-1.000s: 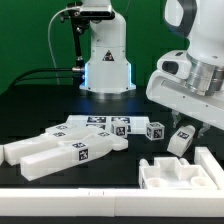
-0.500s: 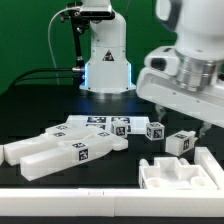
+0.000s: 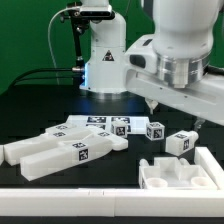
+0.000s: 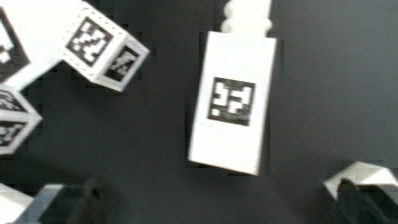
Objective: Assemble chair
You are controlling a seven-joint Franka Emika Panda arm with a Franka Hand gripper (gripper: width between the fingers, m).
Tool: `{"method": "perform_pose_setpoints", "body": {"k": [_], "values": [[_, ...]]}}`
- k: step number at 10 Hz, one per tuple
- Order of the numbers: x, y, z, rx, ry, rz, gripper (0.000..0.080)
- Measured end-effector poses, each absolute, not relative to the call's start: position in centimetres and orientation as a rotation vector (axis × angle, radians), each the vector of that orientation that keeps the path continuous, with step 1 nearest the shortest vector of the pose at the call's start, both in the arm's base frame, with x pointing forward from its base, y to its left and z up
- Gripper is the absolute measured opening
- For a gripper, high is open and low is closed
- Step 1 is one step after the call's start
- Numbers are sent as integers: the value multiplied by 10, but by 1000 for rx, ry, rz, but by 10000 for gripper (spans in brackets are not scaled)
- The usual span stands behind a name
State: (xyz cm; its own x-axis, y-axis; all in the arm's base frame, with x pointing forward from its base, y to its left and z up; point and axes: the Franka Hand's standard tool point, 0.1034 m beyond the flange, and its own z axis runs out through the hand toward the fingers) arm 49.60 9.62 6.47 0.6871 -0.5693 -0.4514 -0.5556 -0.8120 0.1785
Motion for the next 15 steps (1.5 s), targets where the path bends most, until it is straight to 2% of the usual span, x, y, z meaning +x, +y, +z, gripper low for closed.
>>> {"method": "perform_pose_setpoints", "body": {"k": [2,3,6,7,10,12,15], "values": [[494,87,62,2810,-996,-961,649],[504,90,55,2826,-1185,-1064,649],[504,103,65,2804,-1403,-1228,649],[499,97,62,2776,-1396,-1300,649],[501,95,57,2808,-1342,-1287,649],[507,112,56,2956,-1132,-1248,649],[508,111,55,2969,-1127,-1233,649]]}}
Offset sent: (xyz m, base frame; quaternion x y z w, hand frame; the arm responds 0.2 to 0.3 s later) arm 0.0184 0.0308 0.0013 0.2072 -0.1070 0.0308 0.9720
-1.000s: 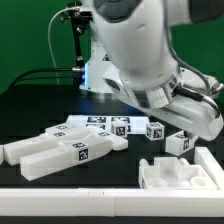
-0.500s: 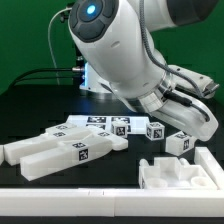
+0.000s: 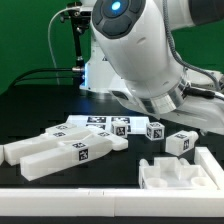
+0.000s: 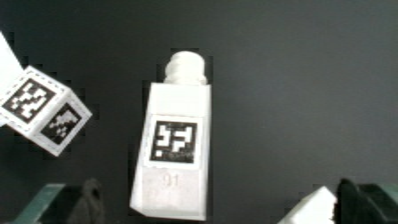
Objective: Assemble chair
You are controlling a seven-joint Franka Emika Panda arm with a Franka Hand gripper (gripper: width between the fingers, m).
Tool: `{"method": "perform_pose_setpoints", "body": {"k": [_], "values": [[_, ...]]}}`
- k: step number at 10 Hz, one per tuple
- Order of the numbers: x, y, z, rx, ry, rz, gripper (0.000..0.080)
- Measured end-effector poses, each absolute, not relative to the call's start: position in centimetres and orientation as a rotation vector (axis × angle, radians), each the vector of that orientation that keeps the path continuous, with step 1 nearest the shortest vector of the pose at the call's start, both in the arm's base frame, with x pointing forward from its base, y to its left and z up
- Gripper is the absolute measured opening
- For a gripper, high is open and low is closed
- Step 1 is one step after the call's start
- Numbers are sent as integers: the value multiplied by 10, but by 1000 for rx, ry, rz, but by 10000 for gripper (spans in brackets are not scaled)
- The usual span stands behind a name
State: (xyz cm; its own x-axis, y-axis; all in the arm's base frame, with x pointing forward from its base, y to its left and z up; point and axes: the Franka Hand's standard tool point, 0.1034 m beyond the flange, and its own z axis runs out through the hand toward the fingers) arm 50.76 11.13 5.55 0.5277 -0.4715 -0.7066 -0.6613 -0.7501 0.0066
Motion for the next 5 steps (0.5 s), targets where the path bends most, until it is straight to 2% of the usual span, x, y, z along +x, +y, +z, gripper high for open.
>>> {"method": "perform_pose_setpoints", "body": {"k": [5], "values": [[495,101,45,-2385,907,1075,649]]}}
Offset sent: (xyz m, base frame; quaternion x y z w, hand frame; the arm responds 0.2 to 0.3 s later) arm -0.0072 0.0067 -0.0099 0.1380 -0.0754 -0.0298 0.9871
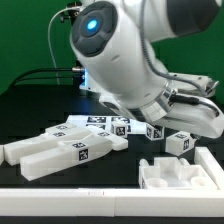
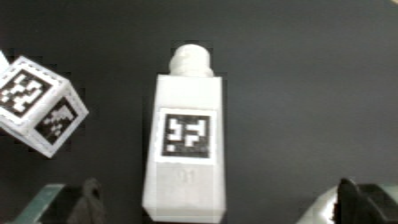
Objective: Assemble chair
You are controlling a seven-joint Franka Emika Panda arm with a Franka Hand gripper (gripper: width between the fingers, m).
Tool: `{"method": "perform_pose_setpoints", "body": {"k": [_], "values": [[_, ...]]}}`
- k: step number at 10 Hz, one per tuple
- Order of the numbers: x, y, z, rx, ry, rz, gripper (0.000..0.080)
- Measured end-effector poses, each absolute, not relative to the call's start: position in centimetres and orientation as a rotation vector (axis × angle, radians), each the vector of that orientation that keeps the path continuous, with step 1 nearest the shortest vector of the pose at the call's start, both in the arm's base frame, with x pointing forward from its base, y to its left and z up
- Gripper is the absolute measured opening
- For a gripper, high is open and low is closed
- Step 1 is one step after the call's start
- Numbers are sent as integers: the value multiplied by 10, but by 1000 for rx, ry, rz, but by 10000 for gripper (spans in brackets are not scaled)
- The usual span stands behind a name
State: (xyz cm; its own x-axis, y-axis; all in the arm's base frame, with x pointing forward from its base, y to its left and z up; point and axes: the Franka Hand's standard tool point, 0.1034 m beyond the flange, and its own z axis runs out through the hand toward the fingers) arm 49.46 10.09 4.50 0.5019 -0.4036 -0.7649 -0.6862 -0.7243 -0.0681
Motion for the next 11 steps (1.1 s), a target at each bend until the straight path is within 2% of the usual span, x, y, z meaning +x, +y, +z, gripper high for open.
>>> {"method": "perform_pose_setpoints", "body": {"k": [1,4,11], "values": [[484,97,50,-2324,873,1180,649],[487,94,46,-2328,888,1171,649],[467,111,13,-2321,911,1214,649]]}}
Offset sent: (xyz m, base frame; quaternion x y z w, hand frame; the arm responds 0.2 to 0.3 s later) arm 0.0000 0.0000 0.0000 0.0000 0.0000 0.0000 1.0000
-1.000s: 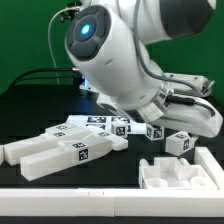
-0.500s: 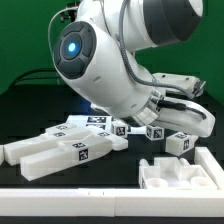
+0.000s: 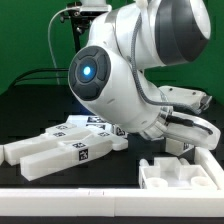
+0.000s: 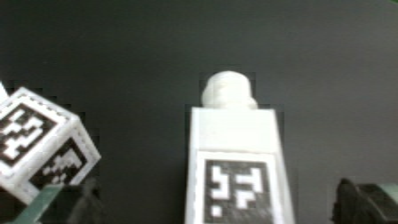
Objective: Assemble chair
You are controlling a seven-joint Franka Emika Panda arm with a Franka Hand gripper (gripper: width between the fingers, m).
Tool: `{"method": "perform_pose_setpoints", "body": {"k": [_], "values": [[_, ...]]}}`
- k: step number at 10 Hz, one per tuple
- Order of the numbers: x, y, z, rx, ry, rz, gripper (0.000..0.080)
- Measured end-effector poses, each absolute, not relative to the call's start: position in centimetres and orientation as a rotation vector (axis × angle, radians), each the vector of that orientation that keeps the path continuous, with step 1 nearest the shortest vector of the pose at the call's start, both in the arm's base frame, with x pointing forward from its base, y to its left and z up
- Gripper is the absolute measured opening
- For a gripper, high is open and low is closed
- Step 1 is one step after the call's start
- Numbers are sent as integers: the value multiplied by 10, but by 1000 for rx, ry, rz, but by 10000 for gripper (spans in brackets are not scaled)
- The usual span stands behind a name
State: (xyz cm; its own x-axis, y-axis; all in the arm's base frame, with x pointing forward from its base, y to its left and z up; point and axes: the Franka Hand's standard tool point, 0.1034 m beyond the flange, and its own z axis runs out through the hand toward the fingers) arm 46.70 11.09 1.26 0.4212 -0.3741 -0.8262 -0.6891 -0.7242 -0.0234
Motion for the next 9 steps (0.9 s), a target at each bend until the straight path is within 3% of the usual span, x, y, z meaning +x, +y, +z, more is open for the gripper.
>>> {"method": "perform_pose_setpoints", "body": {"k": [4,6,9], "values": [[467,108,9,-2328,922,1203,622],[467,108,8,-2328,923,1203,279],[468,107,9,-2327,926,1203,284]]}}
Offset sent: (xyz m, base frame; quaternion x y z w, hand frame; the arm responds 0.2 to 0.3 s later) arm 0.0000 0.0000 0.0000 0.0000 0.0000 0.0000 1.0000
